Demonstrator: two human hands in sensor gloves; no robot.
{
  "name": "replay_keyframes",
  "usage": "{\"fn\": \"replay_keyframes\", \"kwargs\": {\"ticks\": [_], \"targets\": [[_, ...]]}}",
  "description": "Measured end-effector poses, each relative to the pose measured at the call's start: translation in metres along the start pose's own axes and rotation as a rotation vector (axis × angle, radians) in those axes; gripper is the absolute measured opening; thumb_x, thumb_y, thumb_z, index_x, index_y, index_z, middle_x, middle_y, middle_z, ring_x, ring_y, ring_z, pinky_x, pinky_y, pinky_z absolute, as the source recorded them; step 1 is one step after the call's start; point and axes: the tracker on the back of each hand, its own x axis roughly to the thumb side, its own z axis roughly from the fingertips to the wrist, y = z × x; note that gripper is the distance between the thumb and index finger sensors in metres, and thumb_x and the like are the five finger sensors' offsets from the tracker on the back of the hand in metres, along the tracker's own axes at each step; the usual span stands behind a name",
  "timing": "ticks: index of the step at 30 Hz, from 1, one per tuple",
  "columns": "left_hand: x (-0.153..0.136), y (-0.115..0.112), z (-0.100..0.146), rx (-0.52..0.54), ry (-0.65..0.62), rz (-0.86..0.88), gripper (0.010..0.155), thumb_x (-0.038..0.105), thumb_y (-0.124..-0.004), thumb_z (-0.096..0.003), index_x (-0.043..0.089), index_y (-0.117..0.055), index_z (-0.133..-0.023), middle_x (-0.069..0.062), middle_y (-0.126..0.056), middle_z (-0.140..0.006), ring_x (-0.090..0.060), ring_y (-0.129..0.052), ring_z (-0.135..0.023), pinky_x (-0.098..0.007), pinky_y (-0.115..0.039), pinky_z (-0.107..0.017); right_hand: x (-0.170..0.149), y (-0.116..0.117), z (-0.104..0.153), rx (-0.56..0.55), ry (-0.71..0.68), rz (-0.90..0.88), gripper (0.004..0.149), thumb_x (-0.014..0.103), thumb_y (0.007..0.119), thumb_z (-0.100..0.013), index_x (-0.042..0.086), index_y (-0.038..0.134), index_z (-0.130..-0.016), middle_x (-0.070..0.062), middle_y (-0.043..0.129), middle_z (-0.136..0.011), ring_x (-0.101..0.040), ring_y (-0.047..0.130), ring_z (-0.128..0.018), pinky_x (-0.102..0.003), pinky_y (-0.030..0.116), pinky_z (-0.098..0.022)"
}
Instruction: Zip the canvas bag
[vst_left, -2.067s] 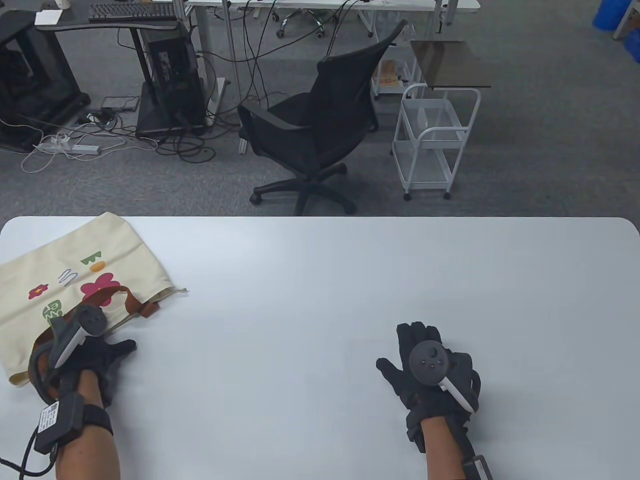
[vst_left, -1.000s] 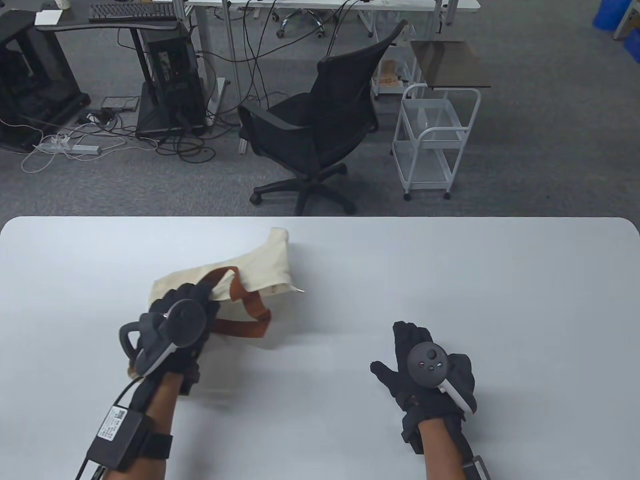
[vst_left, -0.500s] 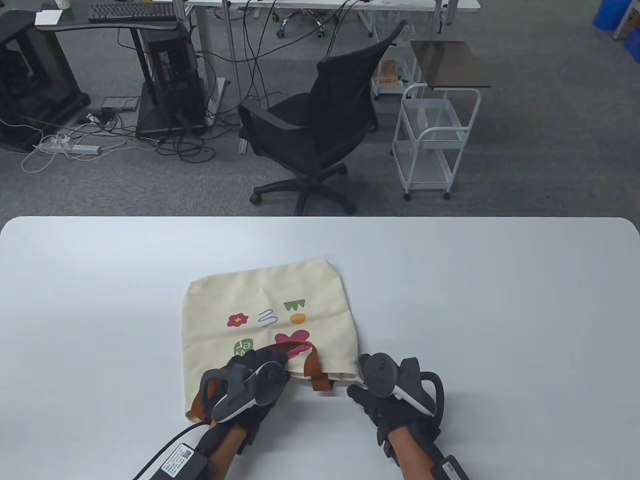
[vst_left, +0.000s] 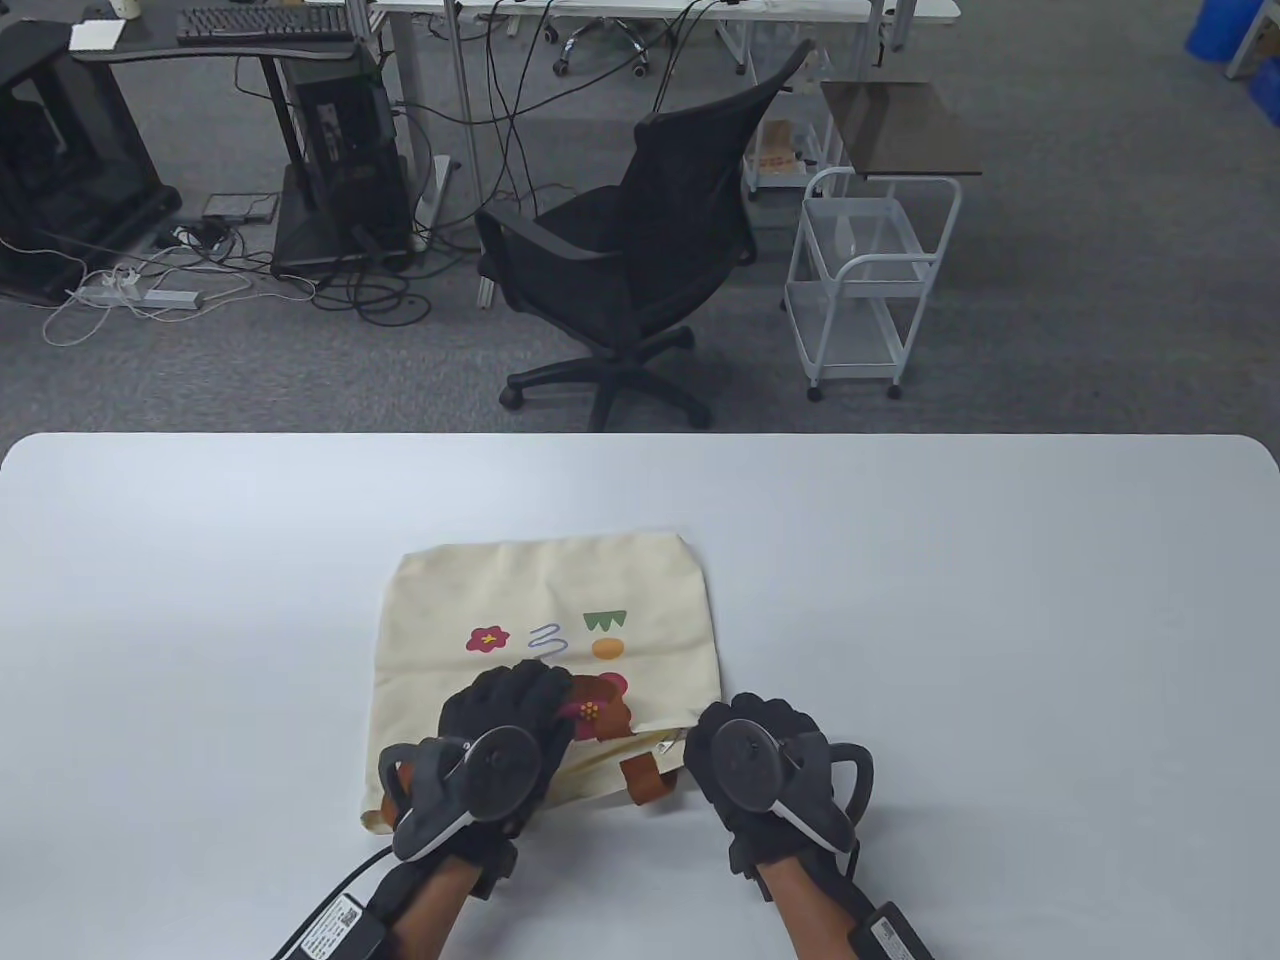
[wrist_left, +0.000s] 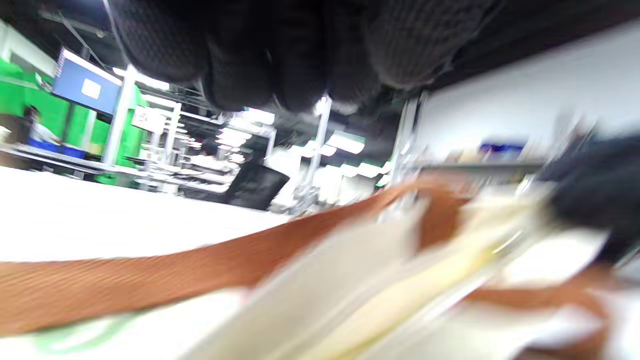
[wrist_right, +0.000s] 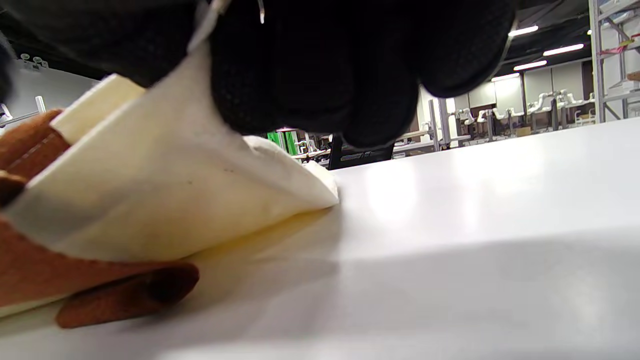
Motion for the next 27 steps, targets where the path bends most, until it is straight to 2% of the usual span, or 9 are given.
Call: {"fn": "replay_keyframes", "kwargs": {"ticks": [2,4,5,8,10,12,16,20,27], "targets": [[0.022,-0.004,0.006,-0.247,-0.034,0.225,0.044,0.041,-0.078,-0.0531,0.030,-0.083,-0.095,-0.001,-0.090,-0.098,-0.032,-0.093,-0.089,-0.050,-0.080,-0.068,0.003,0.001,-0.001,0.023,-0.016,0.005,0.043,0.050,0.072,-0.054,0.016,0.093,-0.072,-0.004,0.099,-0.059,-0.032,0.094,-0.067,-0.056,0.074,-0.057],[0.026,-0.027,0.007,-0.454,0.016,0.261,0.046,0.039,-0.077,-0.0547,0.026,-0.079,-0.099,-0.004,-0.084,-0.105,-0.035,-0.085,-0.099,-0.052,-0.076,-0.073,0.003,0.003,-0.001,0.051,-0.017,-0.049,0.043,0.049,0.073,-0.054,0.015,0.094,-0.070,-0.004,0.099,-0.057,-0.032,0.095,-0.065,-0.056,0.074,-0.056],[0.024,-0.038,0.006,-0.489,0.059,0.230,0.050,0.040,-0.075,-0.0549,0.023,-0.076,-0.102,-0.007,-0.080,-0.108,-0.039,-0.080,-0.101,-0.054,-0.073,-0.074,0.003,0.003,0.000,0.058,-0.022,-0.066,0.043,0.049,0.073,-0.053,0.014,0.095,-0.069,-0.005,0.100,-0.055,-0.032,0.096,-0.064,-0.056,0.074,-0.055],[0.010,-0.066,0.002,-0.460,0.183,0.086,0.056,0.040,-0.075,-0.0540,0.020,-0.069,-0.106,-0.010,-0.072,-0.112,-0.041,-0.074,-0.104,-0.056,-0.069,-0.076,0.003,0.004,0.004,0.073,-0.058,-0.088,0.043,0.049,0.073,-0.053,0.015,0.094,-0.070,-0.004,0.099,-0.056,-0.032,0.095,-0.065,-0.056,0.075,-0.055],[0.003,-0.071,-0.001,-0.530,0.204,0.119,0.061,0.043,-0.073,-0.0546,0.020,-0.060,-0.109,-0.009,-0.065,-0.113,-0.041,-0.069,-0.105,-0.054,-0.066,-0.076,0.002,0.010,0.005,0.106,-0.092,-0.200,0.042,0.048,0.073,-0.053,0.016,0.093,-0.071,-0.004,0.099,-0.059,-0.032,0.094,-0.068,-0.056,0.074,-0.056],[-0.003,-0.072,-0.002,-0.479,0.257,0.185,0.063,0.047,-0.076,-0.0530,0.022,-0.062,-0.109,-0.008,-0.067,-0.113,-0.039,-0.071,-0.103,-0.052,-0.066,-0.076,-0.001,0.018,0.003,0.162,-0.099,-0.367,0.042,0.047,0.073,-0.053,0.016,0.092,-0.072,-0.005,0.098,-0.061,-0.034,0.092,-0.070,-0.056,0.073,-0.057],[-0.010,-0.077,-0.001,-0.468,0.246,0.232,0.066,0.055,-0.078,-0.0494,0.027,-0.065,-0.107,-0.004,-0.068,-0.112,-0.039,-0.068,-0.102,-0.052,-0.064,-0.076,-0.011,0.031,-0.003,0.275,-0.066,-0.678,0.042,0.047,0.072,-0.054,0.016,0.091,-0.074,-0.006,0.097,-0.064,-0.034,0.091,-0.072,-0.057,0.071,-0.058],[-0.017,-0.081,-0.004,-0.468,0.215,0.301,0.063,0.053,-0.076,-0.0502,0.032,-0.062,-0.108,0.002,-0.067,-0.114,-0.034,-0.065,-0.105,-0.049,-0.063,-0.078,-0.018,0.043,-0.006,0.372,-0.091,-0.873,0.041,0.046,0.071,-0.055,0.016,0.089,-0.077,-0.006,0.095,-0.068,-0.035,0.087,-0.077,-0.058,0.069,-0.061],[-0.032,-0.084,-0.006,-0.548,0.188,0.520,0.060,0.050,-0.069,-0.0520,0.033,-0.060,-0.108,0.004,-0.064,-0.115,-0.033,-0.058,-0.108,-0.049,-0.055,-0.081,-0.014,0.047,-0.008,0.438,-0.156,-0.931,0.040,0.045,0.072,-0.055,0.016,0.087,-0.079,-0.007,0.093,-0.072,-0.036,0.084,-0.080,-0.058,0.067,-0.062]]}}
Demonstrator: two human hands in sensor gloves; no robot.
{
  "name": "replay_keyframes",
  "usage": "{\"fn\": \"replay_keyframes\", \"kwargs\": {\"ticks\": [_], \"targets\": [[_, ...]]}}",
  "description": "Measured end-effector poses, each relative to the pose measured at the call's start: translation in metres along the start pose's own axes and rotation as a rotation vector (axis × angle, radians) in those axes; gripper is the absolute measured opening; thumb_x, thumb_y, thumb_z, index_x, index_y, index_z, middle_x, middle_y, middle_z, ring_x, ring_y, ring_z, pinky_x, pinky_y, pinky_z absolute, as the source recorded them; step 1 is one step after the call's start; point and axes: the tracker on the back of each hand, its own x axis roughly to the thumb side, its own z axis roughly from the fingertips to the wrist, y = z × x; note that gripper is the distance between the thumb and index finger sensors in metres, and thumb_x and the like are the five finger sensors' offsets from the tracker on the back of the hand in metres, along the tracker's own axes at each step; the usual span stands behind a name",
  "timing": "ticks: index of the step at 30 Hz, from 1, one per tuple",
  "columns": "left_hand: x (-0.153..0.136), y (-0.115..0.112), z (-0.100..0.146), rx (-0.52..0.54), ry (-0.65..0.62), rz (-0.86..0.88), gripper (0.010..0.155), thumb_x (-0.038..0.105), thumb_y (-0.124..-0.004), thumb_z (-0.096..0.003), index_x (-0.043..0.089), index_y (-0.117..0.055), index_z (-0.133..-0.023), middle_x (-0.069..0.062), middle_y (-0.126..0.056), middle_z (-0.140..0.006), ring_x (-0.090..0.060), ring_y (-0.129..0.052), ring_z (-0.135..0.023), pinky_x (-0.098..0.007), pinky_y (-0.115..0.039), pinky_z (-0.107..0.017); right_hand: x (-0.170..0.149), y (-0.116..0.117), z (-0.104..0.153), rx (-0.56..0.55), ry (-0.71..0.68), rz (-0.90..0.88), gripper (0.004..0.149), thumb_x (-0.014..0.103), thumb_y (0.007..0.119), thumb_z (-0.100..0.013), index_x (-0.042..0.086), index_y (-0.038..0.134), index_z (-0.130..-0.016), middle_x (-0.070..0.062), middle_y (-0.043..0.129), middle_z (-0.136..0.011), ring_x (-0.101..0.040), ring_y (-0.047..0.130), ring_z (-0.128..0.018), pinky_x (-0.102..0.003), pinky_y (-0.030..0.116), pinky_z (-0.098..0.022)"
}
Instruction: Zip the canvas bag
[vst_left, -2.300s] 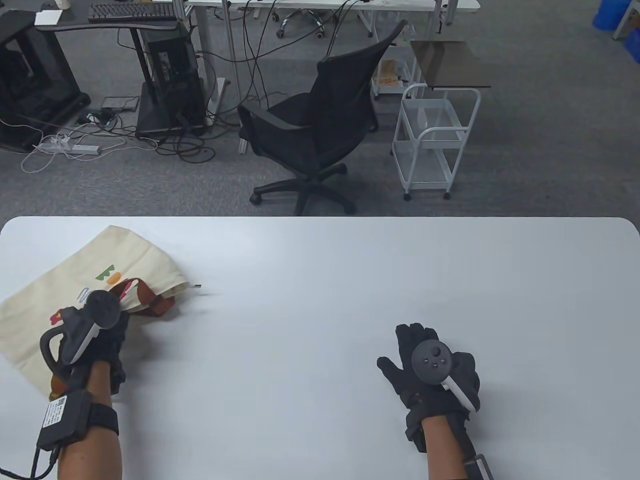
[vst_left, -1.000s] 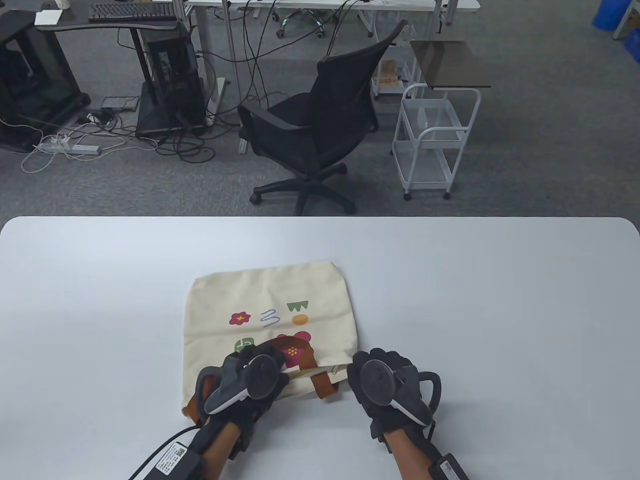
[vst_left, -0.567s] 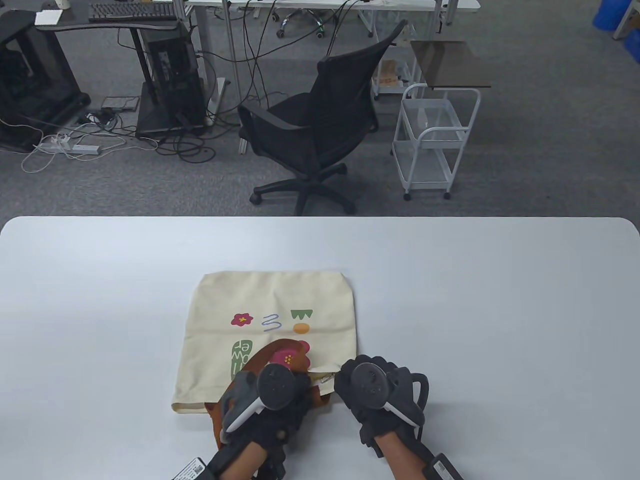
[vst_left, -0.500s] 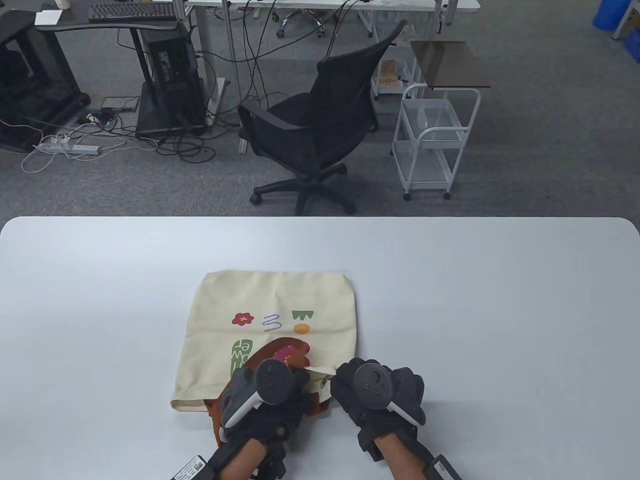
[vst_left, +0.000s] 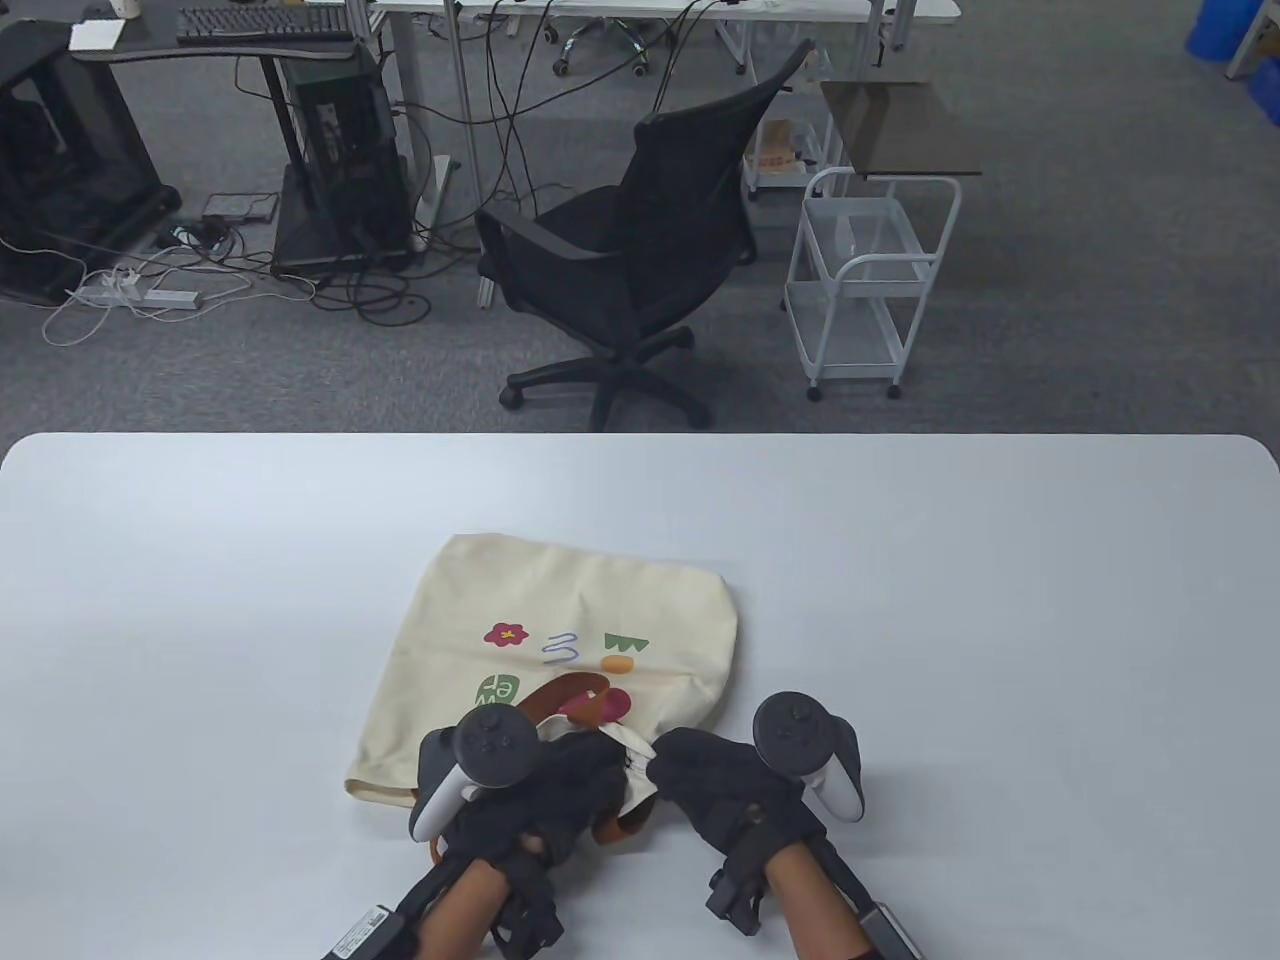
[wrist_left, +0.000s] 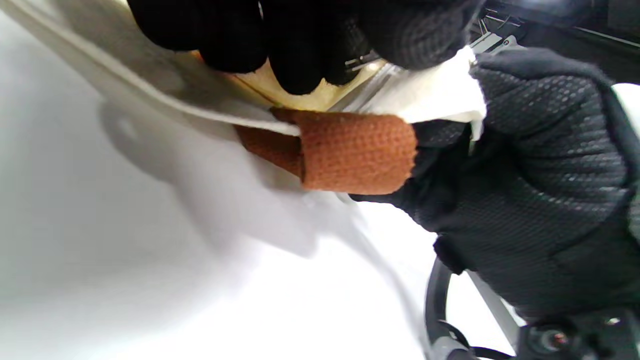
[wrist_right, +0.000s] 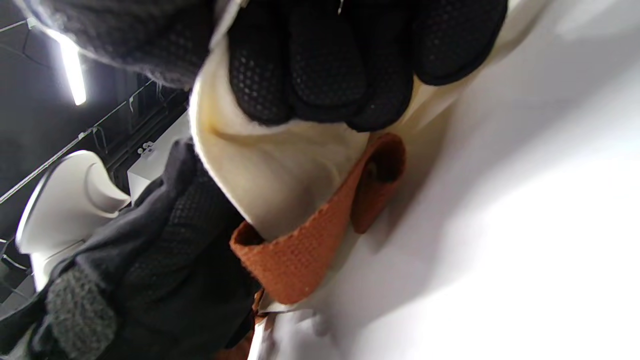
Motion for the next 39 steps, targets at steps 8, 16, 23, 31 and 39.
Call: {"fn": "replay_keyframes", "kwargs": {"ticks": [8,16,23,31,39], "targets": [[-0.002,0.004,0.000,0.007,-0.021,0.060,0.049,0.049,-0.079,-0.0509,0.033,-0.074,-0.097,0.005,-0.079,-0.102,-0.029,-0.071,-0.103,-0.048,-0.063,-0.080,0.009,0.001,0.001,0.033,-0.023,0.081,0.040,0.044,0.074,-0.054,0.016,0.088,-0.078,-0.008,0.093,-0.071,-0.037,0.085,-0.080,-0.058,0.068,-0.061],[0.015,0.005,0.004,0.057,-0.071,-0.149,0.043,0.046,-0.075,-0.0547,0.026,-0.072,-0.093,-0.001,-0.079,-0.095,-0.033,-0.074,-0.098,-0.050,-0.063,-0.076,0.015,-0.001,0.003,0.013,-0.025,0.180,0.044,0.044,0.076,-0.053,0.011,0.088,-0.079,-0.010,0.094,-0.067,-0.036,0.089,-0.072,-0.056,0.071,-0.056],[0.029,0.014,0.011,0.389,0.005,-0.656,0.040,0.047,-0.085,-0.0477,0.024,-0.087,-0.080,-0.004,-0.094,-0.077,-0.031,-0.092,-0.078,-0.048,-0.076,-0.062,0.023,-0.001,0.005,-0.059,0.025,0.360,0.047,0.046,0.073,-0.055,0.006,0.089,-0.076,-0.007,0.097,-0.054,-0.030,0.096,-0.056,-0.052,0.077,-0.046],[-0.038,0.091,0.036,0.774,0.355,-0.814,0.040,0.045,-0.099,-0.0389,0.020,-0.093,-0.070,-0.007,-0.096,-0.065,-0.033,-0.094,-0.067,-0.050,-0.076,-0.057,0.009,-0.023,0.014,-0.236,0.158,0.518,0.047,0.046,0.075,-0.054,0.006,0.091,-0.072,-0.007,0.098,-0.051,-0.030,0.097,-0.055,-0.052,0.078,-0.046],[-0.061,0.124,0.052,0.908,0.446,-0.631,0.041,0.047,-0.099,-0.0388,0.022,-0.093,-0.070,-0.006,-0.096,-0.063,-0.032,-0.094,-0.065,-0.050,-0.076,-0.056,0.015,-0.033,0.015,-0.313,0.201,0.682,0.046,0.046,0.075,-0.054,0.008,0.092,-0.072,-0.006,0.097,-0.052,-0.030,0.095,-0.058,-0.053,0.076,-0.049]]}}
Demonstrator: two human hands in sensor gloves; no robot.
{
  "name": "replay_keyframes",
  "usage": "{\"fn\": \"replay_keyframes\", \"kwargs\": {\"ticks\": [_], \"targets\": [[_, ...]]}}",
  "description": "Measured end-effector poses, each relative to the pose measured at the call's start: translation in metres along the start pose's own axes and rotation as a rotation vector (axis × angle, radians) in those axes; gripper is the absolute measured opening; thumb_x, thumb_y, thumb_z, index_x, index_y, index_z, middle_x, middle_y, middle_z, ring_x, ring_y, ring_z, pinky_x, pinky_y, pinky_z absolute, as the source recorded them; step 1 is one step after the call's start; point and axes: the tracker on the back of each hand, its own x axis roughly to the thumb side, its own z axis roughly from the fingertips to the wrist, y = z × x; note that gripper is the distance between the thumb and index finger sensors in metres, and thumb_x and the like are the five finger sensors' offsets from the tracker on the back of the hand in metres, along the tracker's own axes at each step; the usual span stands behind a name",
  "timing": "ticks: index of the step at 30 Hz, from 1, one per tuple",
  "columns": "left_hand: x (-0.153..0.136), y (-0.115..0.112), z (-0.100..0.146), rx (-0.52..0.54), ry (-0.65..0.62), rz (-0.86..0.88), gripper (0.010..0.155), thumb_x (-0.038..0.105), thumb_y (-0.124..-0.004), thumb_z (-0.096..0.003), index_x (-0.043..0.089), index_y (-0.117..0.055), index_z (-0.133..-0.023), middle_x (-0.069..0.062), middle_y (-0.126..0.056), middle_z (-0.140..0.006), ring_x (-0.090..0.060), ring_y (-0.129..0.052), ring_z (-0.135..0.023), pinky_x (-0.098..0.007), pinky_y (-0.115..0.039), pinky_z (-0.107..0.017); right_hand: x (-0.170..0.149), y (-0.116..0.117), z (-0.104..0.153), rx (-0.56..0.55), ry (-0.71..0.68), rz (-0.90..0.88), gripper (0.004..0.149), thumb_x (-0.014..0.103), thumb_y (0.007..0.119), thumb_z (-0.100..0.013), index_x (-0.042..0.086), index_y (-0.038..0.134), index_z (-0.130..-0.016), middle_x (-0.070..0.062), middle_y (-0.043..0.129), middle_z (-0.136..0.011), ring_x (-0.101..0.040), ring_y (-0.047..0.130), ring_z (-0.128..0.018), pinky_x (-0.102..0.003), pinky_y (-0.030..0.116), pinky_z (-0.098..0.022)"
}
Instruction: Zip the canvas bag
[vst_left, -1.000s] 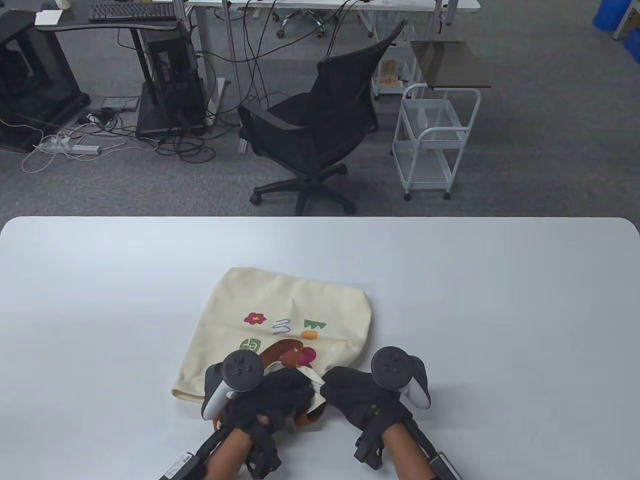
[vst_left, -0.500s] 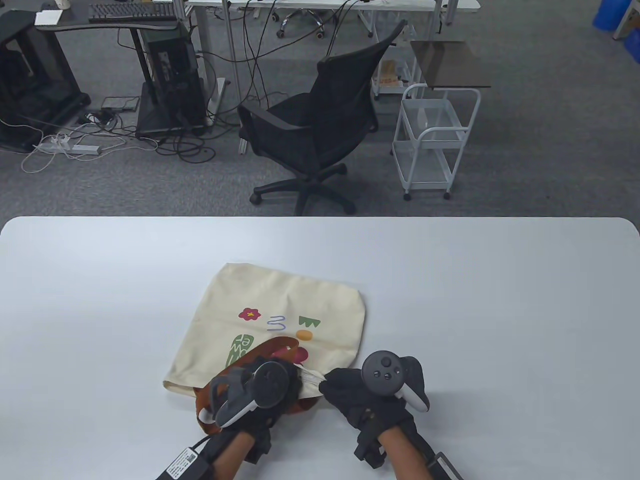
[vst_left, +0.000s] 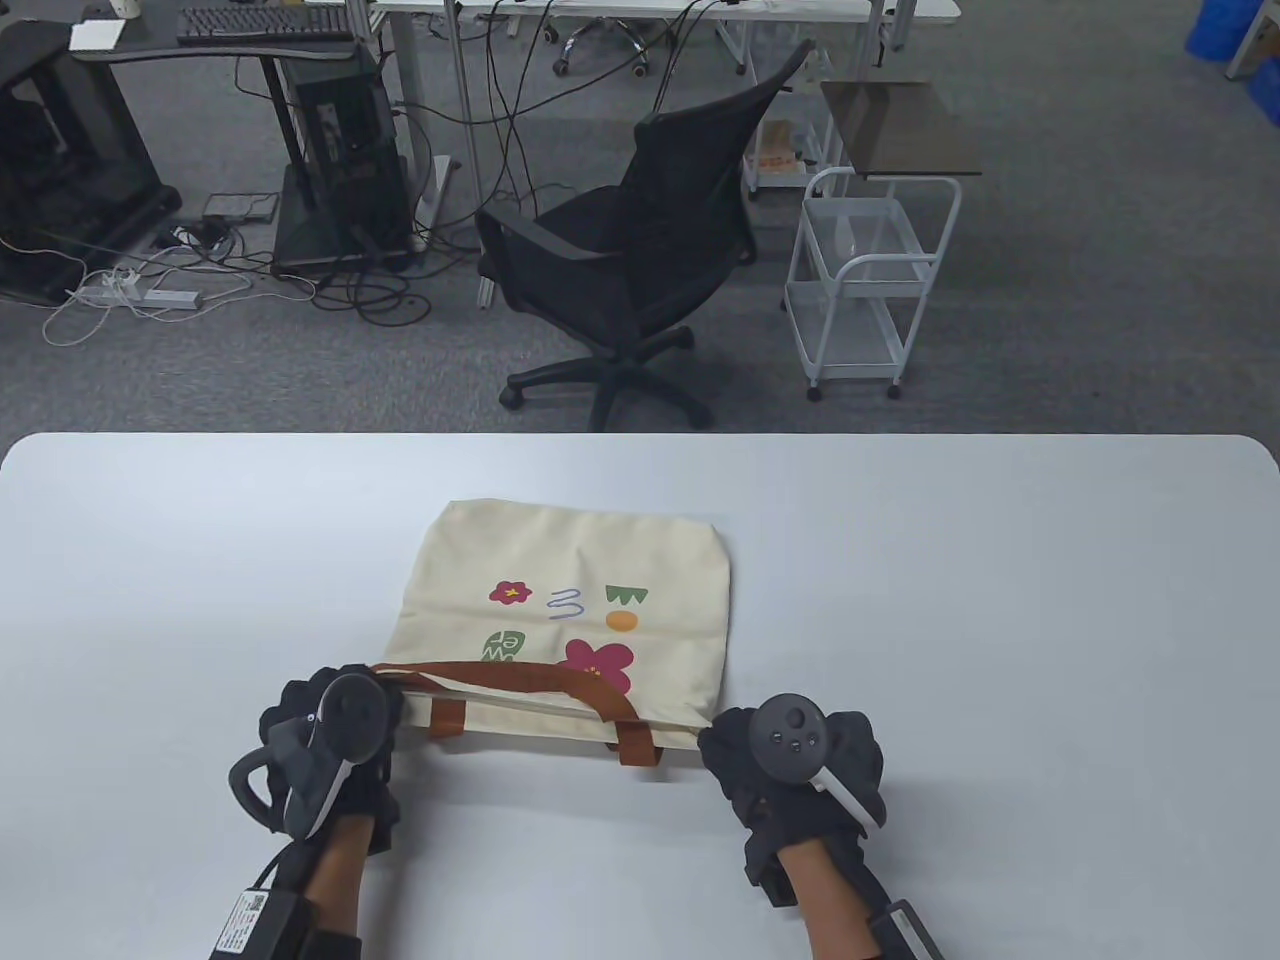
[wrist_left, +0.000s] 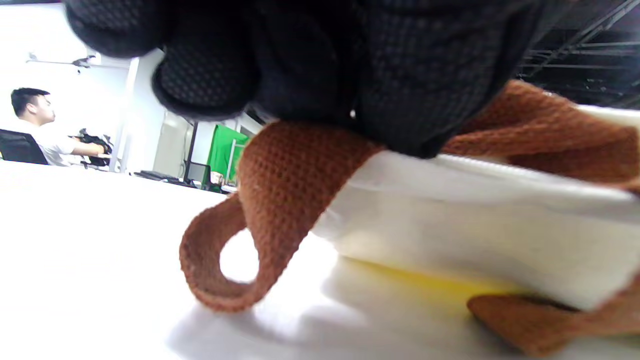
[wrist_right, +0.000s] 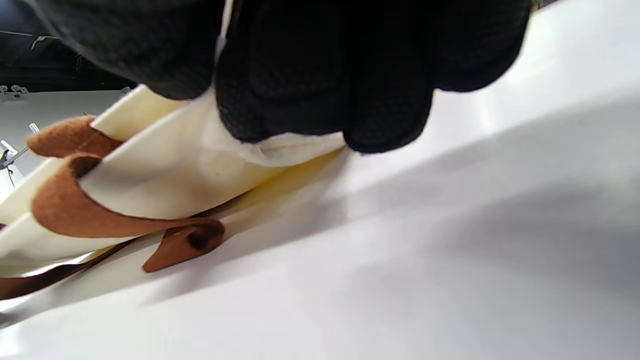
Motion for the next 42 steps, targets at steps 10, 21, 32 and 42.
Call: {"fn": "replay_keyframes", "kwargs": {"ticks": [10,21,32,42], "targets": [[-0.004,-0.011,-0.006,-0.089,-0.003,0.016,0.040,0.045,-0.098,-0.0404,0.021,-0.093,-0.072,-0.007,-0.096,-0.066,-0.033,-0.093,-0.068,-0.050,-0.075,-0.058,0.032,0.014,0.008,0.041,-0.154,0.299,0.045,0.048,0.080,-0.051,0.008,0.098,-0.059,-0.007,0.100,-0.040,-0.031,0.097,-0.057,-0.054,0.076,-0.051],[-0.022,-0.023,-0.011,-0.309,0.120,-0.042,0.041,0.040,-0.098,-0.0418,0.025,-0.090,-0.079,-0.008,-0.094,-0.078,-0.036,-0.089,-0.079,-0.053,-0.072,-0.063,0.058,0.037,0.011,0.230,-0.200,0.488,0.049,0.060,0.082,-0.048,0.016,0.098,-0.062,-0.004,0.102,-0.048,-0.031,0.094,-0.069,-0.058,0.069,-0.061],[-0.036,0.064,0.021,-0.189,-0.106,0.453,0.057,0.047,-0.080,-0.0519,0.024,-0.074,-0.104,-0.010,-0.071,-0.114,-0.044,-0.066,-0.108,-0.063,-0.054,-0.078,0.027,-0.051,0.033,-0.308,-0.090,0.290,0.059,0.058,0.073,-0.051,0.015,0.093,-0.086,-0.010,0.101,-0.083,-0.036,0.090,-0.084,-0.059,0.068,-0.063],[-0.015,0.003,0.015,-0.515,-0.332,0.072,0.091,0.066,-0.073,-0.0486,0.040,-0.015,-0.114,0.010,0.005,-0.120,-0.035,0.012,-0.109,-0.071,-0.009,-0.079,-0.036,-0.015,0.009,0.020,0.137,0.252,0.082,0.069,0.070,-0.050,0.032,0.038,-0.115,-0.004,0.026,-0.126,-0.032,0.018,-0.112,-0.070,0.033,-0.073]]}}
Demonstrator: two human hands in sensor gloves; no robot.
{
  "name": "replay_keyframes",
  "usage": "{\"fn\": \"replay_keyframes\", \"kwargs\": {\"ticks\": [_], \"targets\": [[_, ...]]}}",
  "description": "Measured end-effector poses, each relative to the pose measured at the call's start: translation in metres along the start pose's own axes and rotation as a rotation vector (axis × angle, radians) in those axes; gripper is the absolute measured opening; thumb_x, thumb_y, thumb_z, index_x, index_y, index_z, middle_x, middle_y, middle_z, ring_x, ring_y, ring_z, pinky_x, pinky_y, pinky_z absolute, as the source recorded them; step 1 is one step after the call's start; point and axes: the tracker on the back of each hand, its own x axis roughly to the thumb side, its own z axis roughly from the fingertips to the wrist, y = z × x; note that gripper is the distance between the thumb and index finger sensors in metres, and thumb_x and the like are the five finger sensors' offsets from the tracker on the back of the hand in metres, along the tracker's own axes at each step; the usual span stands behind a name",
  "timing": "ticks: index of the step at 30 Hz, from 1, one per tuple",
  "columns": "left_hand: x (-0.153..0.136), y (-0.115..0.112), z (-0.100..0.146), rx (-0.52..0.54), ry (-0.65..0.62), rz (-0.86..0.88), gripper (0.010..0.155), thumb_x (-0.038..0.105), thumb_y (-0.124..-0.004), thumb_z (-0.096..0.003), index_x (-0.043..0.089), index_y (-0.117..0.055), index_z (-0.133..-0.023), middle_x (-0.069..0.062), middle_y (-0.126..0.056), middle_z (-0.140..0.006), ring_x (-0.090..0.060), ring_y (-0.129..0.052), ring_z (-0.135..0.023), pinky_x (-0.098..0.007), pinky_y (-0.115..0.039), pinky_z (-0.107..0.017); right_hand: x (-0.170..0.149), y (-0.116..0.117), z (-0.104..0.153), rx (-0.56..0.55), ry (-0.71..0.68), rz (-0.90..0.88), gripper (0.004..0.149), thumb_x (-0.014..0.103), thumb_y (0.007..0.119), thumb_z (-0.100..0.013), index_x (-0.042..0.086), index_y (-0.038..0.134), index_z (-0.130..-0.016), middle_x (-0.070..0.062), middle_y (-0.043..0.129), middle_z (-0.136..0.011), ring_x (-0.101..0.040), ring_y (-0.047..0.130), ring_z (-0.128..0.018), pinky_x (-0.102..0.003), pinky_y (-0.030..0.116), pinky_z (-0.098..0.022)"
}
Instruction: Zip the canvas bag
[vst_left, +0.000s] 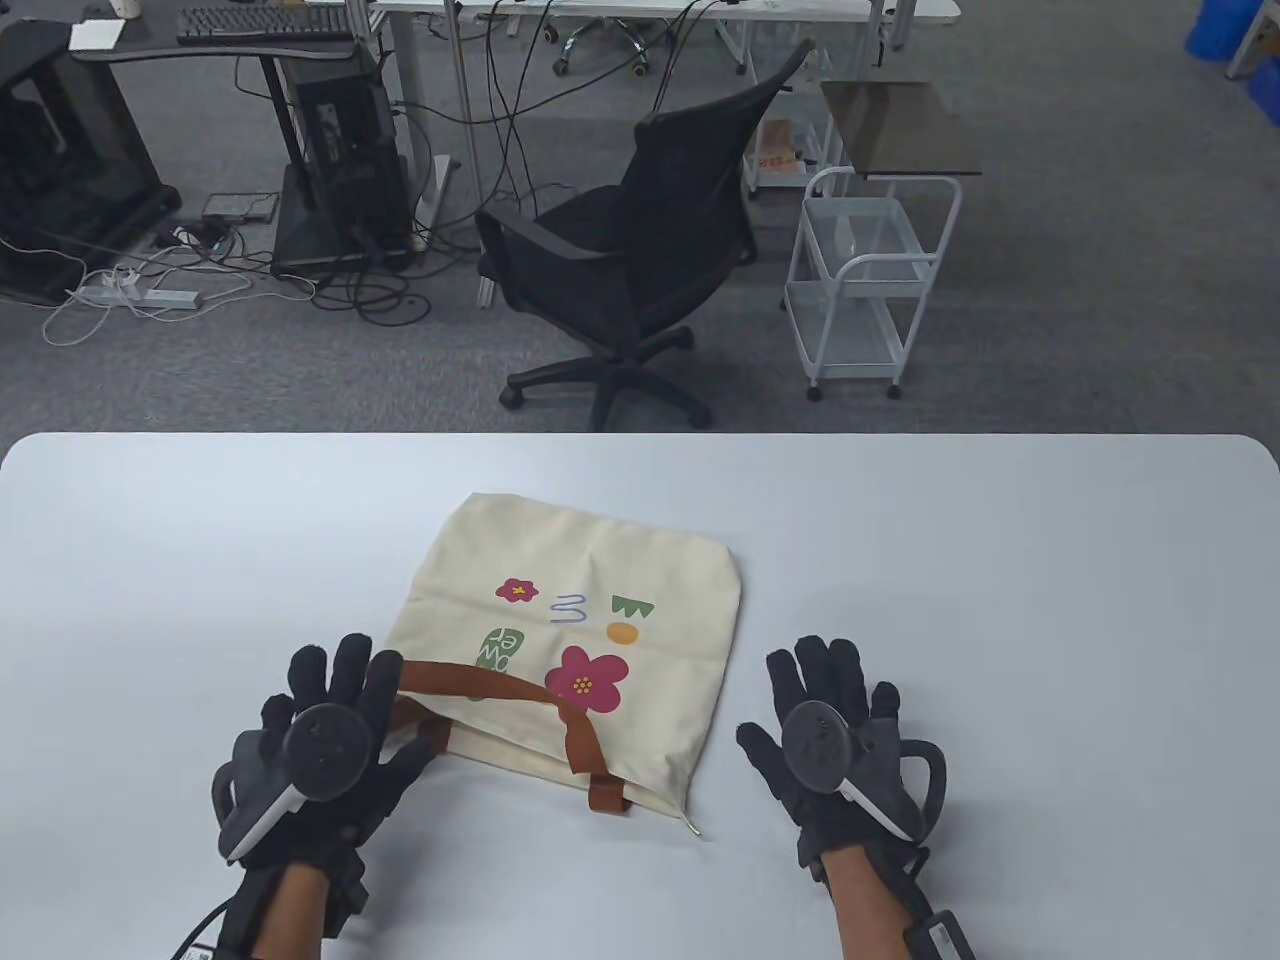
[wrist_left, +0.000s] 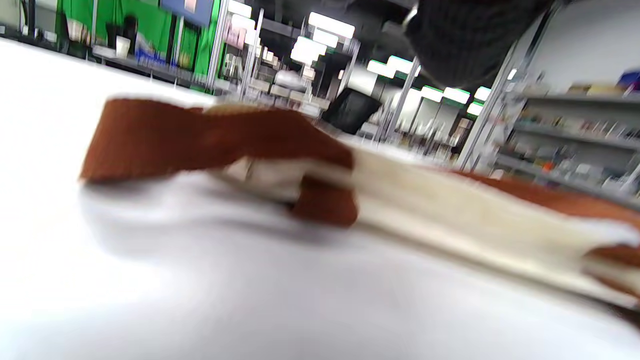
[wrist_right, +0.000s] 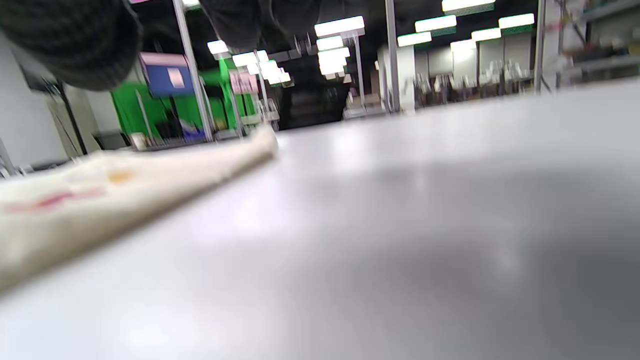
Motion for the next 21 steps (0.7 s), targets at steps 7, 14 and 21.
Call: {"fn": "replay_keyframes", "kwargs": {"ticks": [7,14,21], "targets": [[-0.019,-0.011,-0.010,-0.035,0.043,0.022,0.102,0.078,-0.072,-0.0431,0.043,-0.005,-0.112,0.011,0.017,-0.115,-0.035,0.023,-0.103,-0.072,0.000,-0.073,-0.013,0.014,-0.012,0.134,0.037,-0.040,0.091,0.077,0.069,-0.048,0.039,0.020,-0.114,0.001,0.004,-0.124,-0.031,-0.004,-0.108,-0.071,0.013,-0.070],[-0.013,-0.014,-0.010,-0.048,0.035,-0.011,0.102,0.077,-0.073,-0.0425,0.043,-0.006,-0.112,0.011,0.017,-0.115,-0.035,0.023,-0.102,-0.071,0.002,-0.071,-0.018,0.015,-0.012,0.132,0.046,-0.067,0.092,0.076,0.070,-0.048,0.037,0.021,-0.115,0.000,0.004,-0.124,-0.031,-0.004,-0.108,-0.071,0.010,-0.068],[-0.014,-0.012,-0.008,-0.038,0.044,-0.028,0.104,0.073,-0.079,-0.0414,0.041,-0.011,-0.113,0.009,0.014,-0.116,-0.036,0.021,-0.102,-0.071,0.002,-0.071,-0.008,0.018,-0.013,0.137,0.024,-0.037,0.091,0.074,0.072,-0.048,0.035,0.024,-0.115,0.000,0.008,-0.124,-0.031,-0.003,-0.108,-0.071,0.010,-0.068]]}}
